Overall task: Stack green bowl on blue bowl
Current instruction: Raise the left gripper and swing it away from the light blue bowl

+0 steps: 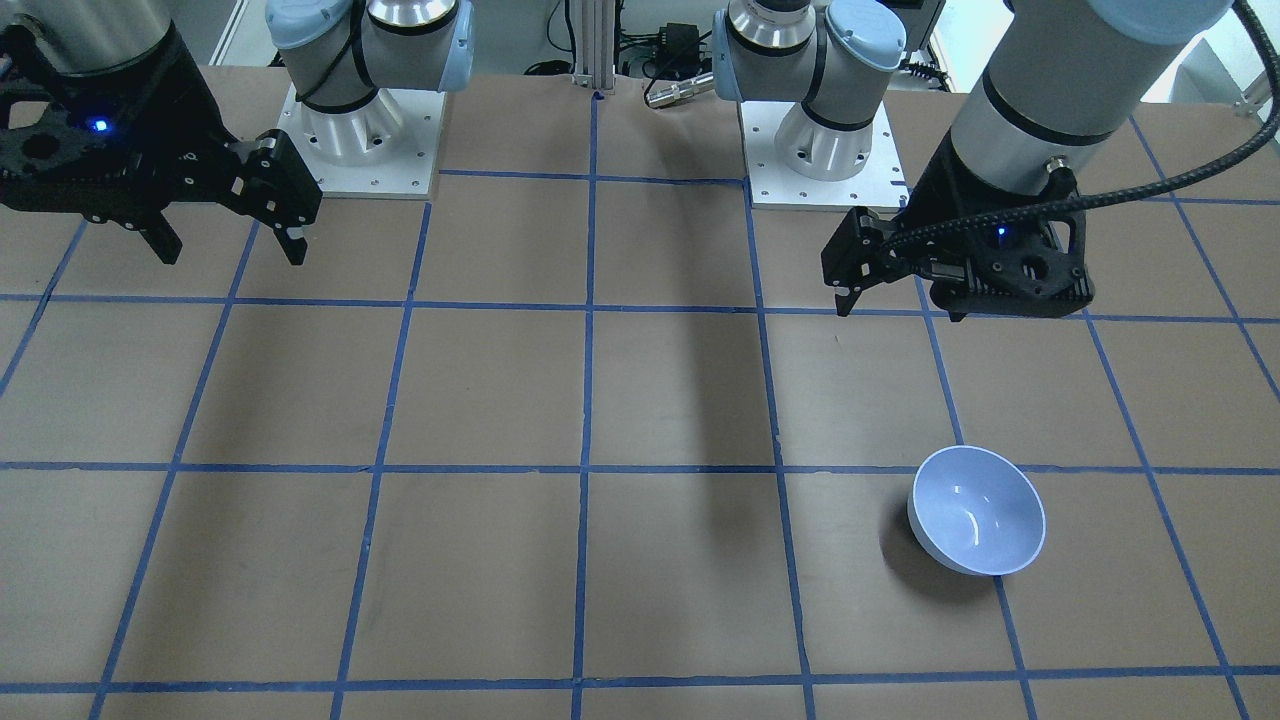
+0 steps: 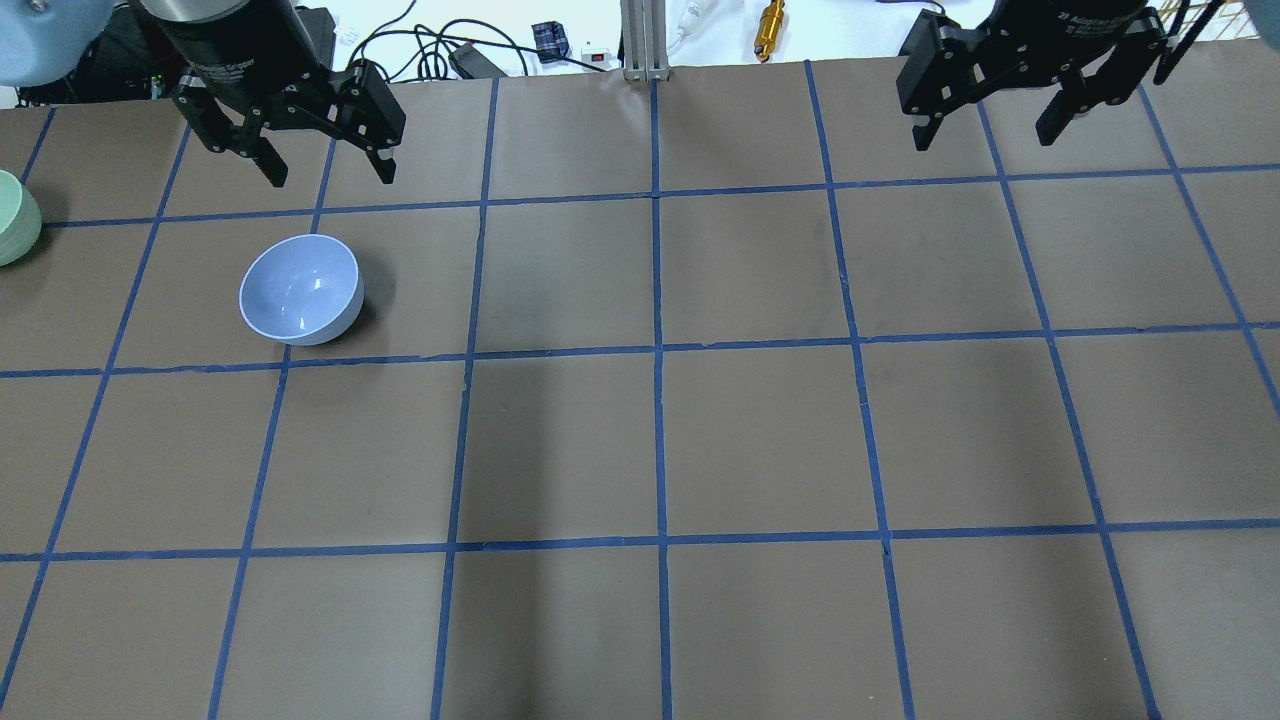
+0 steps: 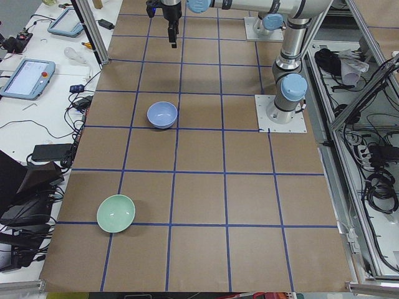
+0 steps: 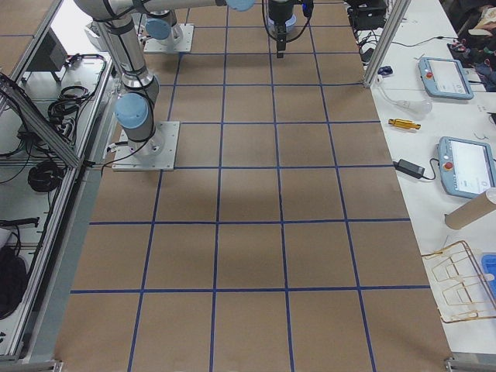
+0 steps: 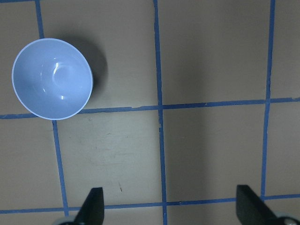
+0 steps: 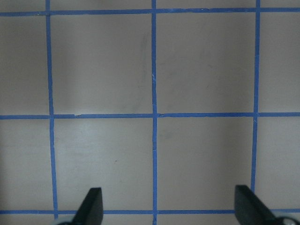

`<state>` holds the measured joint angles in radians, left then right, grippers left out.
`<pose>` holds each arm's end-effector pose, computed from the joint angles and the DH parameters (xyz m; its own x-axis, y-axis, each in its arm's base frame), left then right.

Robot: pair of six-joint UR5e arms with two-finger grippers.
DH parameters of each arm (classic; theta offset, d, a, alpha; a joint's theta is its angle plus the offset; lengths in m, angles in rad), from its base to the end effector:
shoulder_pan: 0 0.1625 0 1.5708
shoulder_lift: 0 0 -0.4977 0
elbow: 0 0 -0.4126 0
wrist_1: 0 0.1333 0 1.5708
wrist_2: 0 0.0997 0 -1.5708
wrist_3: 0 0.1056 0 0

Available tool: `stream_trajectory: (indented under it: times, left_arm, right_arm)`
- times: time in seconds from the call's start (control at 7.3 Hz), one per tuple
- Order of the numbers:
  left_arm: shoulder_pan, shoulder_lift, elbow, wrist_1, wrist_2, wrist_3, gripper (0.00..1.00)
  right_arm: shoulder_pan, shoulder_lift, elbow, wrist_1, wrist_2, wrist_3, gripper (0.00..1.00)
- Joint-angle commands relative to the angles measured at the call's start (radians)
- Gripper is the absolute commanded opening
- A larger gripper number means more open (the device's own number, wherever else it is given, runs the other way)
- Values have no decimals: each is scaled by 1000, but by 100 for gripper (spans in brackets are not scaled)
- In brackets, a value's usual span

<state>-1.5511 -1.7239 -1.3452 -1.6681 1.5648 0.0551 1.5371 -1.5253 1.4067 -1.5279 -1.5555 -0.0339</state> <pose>-0.1224 -0.5870 0.5762 -0.9994 0.0352 0.0073 0.0354 0.9991 0.0244 0.1167 -0.5440 0.6108 -0.9999 -0.0013 -0.0127 -0.0003 0.9971 -0.0761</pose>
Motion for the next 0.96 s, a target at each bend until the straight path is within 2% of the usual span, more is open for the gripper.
stream_trajectory:
  times: [0.0, 0.27, 0.55, 0.68, 0.82]
  left_arm:
    - [3, 0, 0, 1, 0, 2, 100]
    - [11, 1, 0, 1, -2, 6, 100]
    - [32, -8, 11, 1, 14, 147, 100]
    - [107, -6, 12, -13, 12, 245, 100]
    - [197, -6, 17, -48, 14, 438, 100]
  right_arm:
    - [0, -1, 0, 0, -2, 0, 100]
    - [0, 1, 0, 0, -2, 0, 100]
    - [0, 1, 0, 0, 0, 0, 100]
    - [0, 1, 0, 0, 0, 0, 100]
    - [0, -1, 0, 0, 0, 0, 100]
